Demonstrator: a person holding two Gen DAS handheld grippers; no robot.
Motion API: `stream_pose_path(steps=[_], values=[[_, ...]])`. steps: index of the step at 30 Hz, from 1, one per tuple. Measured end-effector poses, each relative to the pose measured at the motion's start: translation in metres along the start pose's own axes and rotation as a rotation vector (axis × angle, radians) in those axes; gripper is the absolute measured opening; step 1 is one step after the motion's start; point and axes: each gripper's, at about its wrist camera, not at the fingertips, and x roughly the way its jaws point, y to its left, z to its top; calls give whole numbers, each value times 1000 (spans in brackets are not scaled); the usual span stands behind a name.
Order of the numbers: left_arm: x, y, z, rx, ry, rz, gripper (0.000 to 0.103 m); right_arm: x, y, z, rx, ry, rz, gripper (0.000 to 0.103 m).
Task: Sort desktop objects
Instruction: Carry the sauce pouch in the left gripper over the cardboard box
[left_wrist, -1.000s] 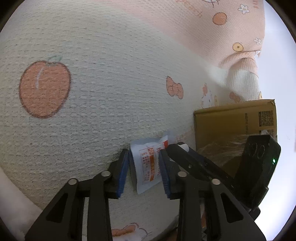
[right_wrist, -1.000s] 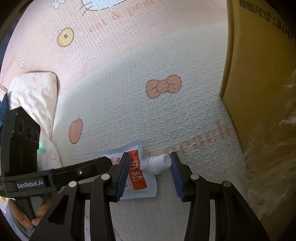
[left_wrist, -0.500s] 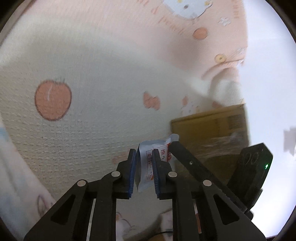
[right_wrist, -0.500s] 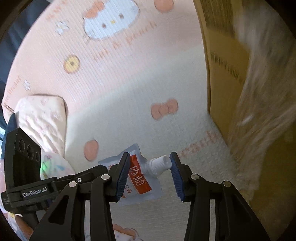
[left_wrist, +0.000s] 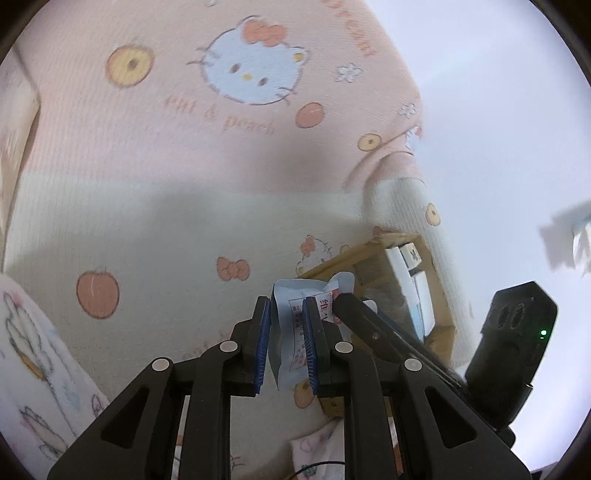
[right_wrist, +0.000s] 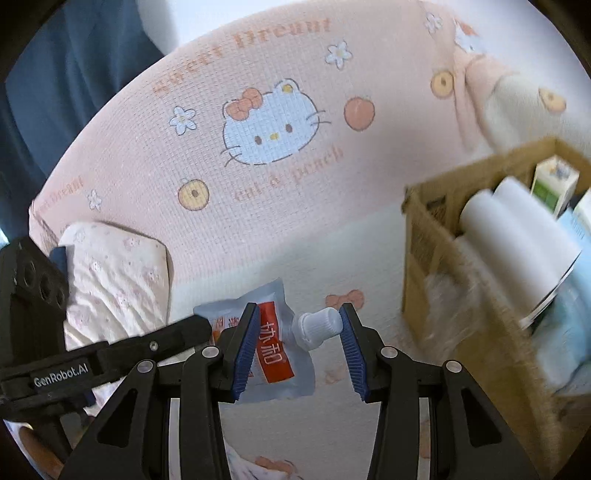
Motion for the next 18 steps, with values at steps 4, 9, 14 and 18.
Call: stream_pose_path(steps=[4, 9, 14, 18], values=[[4, -21, 0, 34, 10, -9, 18, -17, -4, 4, -18, -21, -33, 42], [8, -52, 2, 92, 13, -22, 18, -40, -23, 9, 1, -61, -45, 42], [19, -83, 4, 118, 40, -47, 18, -64, -49, 14, 39, -106, -58, 42], [39, -115, -3, 163, 75, -51, 18, -82, -73, 16, 50, -129, -92, 42]])
